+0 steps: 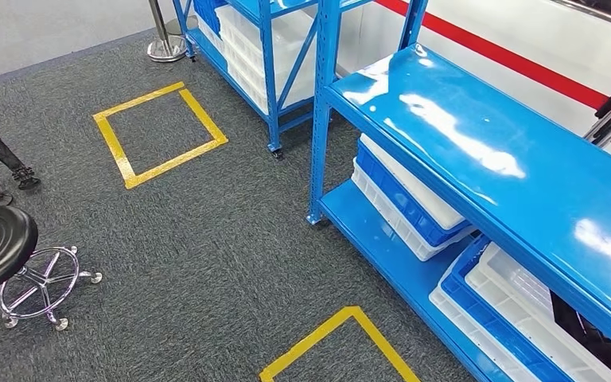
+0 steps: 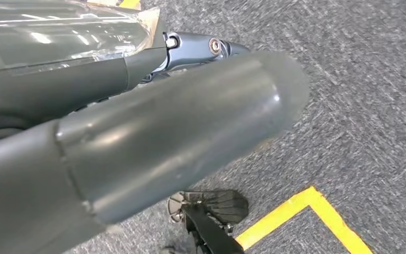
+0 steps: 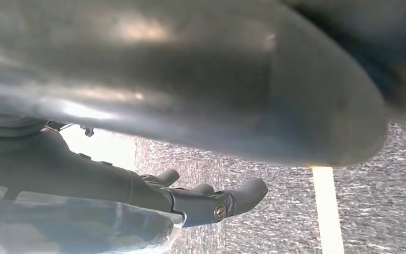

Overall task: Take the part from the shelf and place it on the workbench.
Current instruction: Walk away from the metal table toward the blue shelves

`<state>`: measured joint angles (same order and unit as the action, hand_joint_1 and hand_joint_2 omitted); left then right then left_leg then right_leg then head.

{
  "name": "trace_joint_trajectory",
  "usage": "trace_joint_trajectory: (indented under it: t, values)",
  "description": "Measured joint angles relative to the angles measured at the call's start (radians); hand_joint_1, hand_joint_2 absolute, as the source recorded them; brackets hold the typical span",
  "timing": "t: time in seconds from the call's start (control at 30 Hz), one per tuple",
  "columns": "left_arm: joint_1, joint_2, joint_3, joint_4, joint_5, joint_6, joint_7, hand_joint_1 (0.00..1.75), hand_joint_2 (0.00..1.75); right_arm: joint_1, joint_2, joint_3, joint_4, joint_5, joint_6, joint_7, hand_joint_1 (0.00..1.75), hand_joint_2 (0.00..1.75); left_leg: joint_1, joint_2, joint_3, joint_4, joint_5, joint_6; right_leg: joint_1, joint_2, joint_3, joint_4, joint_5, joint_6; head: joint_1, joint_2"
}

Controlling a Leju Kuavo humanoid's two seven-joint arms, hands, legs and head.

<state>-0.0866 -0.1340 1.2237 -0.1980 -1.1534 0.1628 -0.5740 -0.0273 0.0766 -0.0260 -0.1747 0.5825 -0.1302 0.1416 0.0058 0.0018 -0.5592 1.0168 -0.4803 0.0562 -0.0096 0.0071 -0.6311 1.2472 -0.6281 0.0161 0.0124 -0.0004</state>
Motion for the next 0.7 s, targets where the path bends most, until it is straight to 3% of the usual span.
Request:
trace_joint_trajectory:
  t: [0.03, 0.07, 0.1, 0.17, 0.23, 0.3, 0.33, 0.4, 0.57, 0.7]
  values:
    - [0.000, 0.000, 0.000, 0.000, 0.000, 0.002, 0.001, 0.00, 0.00, 0.001, -0.001, 0.000, 0.000, 0.000, 0.000, 0.000, 0.00, 0.00, -0.001, -0.001, 0.006, 0.000, -0.006, 0.001, -0.002, 0.000, -0.033, 0.039, -0.003, 0.005, 0.000, 0.000]
    - [0.000, 0.000, 0.000, 0.000, 0.000, 0.005, 0.002, 0.00, 0.00, 0.001, -0.001, 0.000, 0.000, 0.000, 0.000, -0.001, 0.00, 0.00, -0.001, -0.002, 0.013, 0.000, -0.012, 0.000, -0.003, 0.000, -0.048, 0.042, 0.010, 0.013, 0.001, 0.000]
    - [0.000, -0.001, 0.000, 0.000, -0.001, 0.006, 0.004, 0.00, 0.00, 0.002, -0.002, 0.000, 0.000, 0.000, 0.000, -0.002, 0.00, 0.00, 0.000, -0.004, 0.022, 0.000, -0.019, -0.002, -0.005, -0.001, -0.042, 0.006, 0.041, 0.024, 0.001, 0.000]
    - [0.000, -0.002, 0.000, 0.000, -0.004, 0.007, 0.008, 0.00, 0.00, 0.003, -0.004, -0.001, 0.000, 0.000, 0.000, -0.004, 0.00, 0.00, 0.000, -0.006, 0.038, 0.001, -0.034, -0.012, -0.010, -0.006, 0.000, -0.121, 0.118, 0.040, 0.001, 0.000]
    - [0.000, -0.003, 0.000, 0.000, -0.007, 0.011, 0.011, 0.00, 0.00, 0.003, -0.005, -0.001, 0.000, 0.001, 0.000, -0.007, 0.00, 0.00, -0.003, -0.006, 0.046, 0.001, -0.048, -0.024, -0.010, -0.009, 0.032, -0.199, 0.160, 0.032, 0.001, 0.000]
    - [0.000, -0.003, 0.000, 0.000, -0.008, 0.015, 0.012, 0.00, 0.00, 0.001, -0.004, -0.001, 0.000, 0.001, 0.000, -0.010, 0.00, 0.00, -0.003, -0.005, 0.048, 0.002, -0.054, -0.029, -0.007, -0.007, 0.040, -0.211, 0.166, 0.017, 0.000, 0.000]
    - [0.000, -0.003, 0.000, 0.000, -0.009, 0.015, 0.012, 0.00, 0.00, 0.001, -0.003, -0.001, 0.000, 0.001, 0.000, -0.010, 0.00, 0.00, -0.002, -0.005, 0.049, 0.001, -0.053, -0.027, -0.007, -0.007, 0.041, -0.212, 0.167, 0.014, -0.002, 0.000]
    - [0.000, -0.003, 0.000, 0.000, -0.010, 0.016, 0.012, 0.00, 0.00, 0.001, -0.003, -0.002, 0.000, 0.001, 0.001, -0.010, 0.00, 0.00, 0.000, -0.005, 0.053, -0.004, -0.052, -0.023, -0.006, -0.006, 0.041, -0.212, 0.167, 0.013, -0.002, 0.000]
    - [0.000, -0.005, -0.001, 0.001, -0.012, 0.024, 0.014, 0.00, 0.00, 0.001, -0.002, -0.004, 0.000, 0.005, 0.008, -0.010, 0.00, 0.00, 0.001, -0.005, 0.062, -0.014, -0.057, -0.026, -0.006, -0.005, 0.047, -0.213, 0.160, 0.004, -0.003, 0.000]
    - [0.000, -0.002, -0.001, 0.000, -0.010, 0.039, 0.019, 0.00, 0.00, 0.000, -0.001, -0.004, 0.000, 0.016, 0.016, -0.010, 0.00, 0.00, 0.000, -0.005, 0.063, -0.010, -0.061, -0.022, -0.011, -0.006, 0.050, -0.215, 0.161, 0.003, -0.003, 0.000]
